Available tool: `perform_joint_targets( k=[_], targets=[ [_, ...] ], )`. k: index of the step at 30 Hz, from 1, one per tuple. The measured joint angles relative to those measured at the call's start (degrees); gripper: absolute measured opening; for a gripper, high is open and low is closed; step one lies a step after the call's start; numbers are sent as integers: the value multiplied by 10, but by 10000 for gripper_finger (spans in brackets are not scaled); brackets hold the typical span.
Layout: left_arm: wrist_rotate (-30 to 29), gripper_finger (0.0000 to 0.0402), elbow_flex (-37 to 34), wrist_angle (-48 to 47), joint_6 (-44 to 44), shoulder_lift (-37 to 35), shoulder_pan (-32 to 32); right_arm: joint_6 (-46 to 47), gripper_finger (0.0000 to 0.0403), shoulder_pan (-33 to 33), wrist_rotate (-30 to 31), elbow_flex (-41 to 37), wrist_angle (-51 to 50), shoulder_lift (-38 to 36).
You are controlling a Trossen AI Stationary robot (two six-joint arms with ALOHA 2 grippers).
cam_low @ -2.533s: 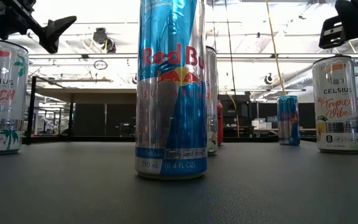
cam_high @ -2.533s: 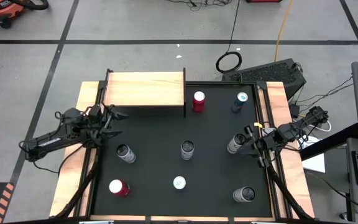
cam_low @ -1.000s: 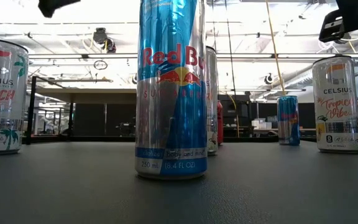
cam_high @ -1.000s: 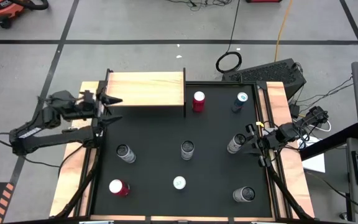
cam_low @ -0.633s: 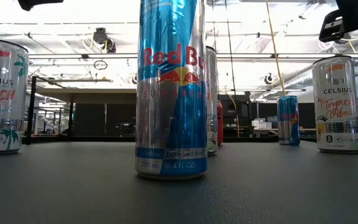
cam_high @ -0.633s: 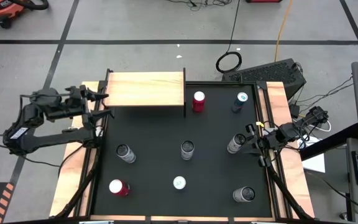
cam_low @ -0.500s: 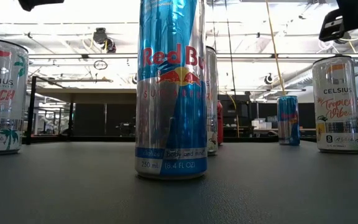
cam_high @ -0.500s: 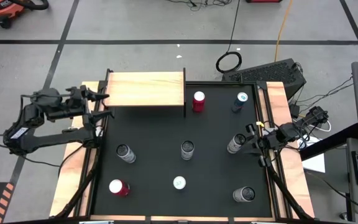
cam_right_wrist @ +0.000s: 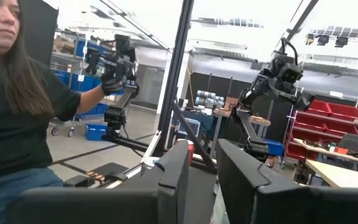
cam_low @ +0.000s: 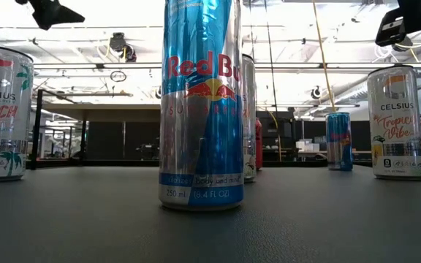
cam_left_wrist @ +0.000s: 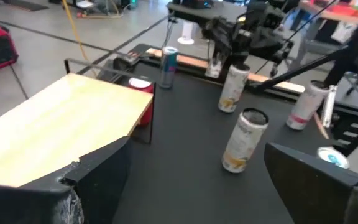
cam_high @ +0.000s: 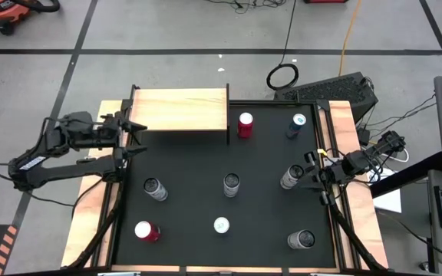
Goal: Place canned beverage on shelf
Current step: Put the left white pink soda can on the shelf
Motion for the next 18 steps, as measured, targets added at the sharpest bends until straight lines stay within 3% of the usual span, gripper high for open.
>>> perform_joint_targets(
  k=[9, 14, 18],
  targets=[
    [-77, 373, 0, 6, 1, 34, 0, -6, 68, 0, 45, 0, 3, 0],
    [-81, 373, 0, 55, 10, 64, 0, -1, 68, 0, 45, 0, 2, 0],
    [-83, 373, 0, 79, -32, 88, 0, -4, 68, 0, 44, 0, 2, 0]
  ],
)
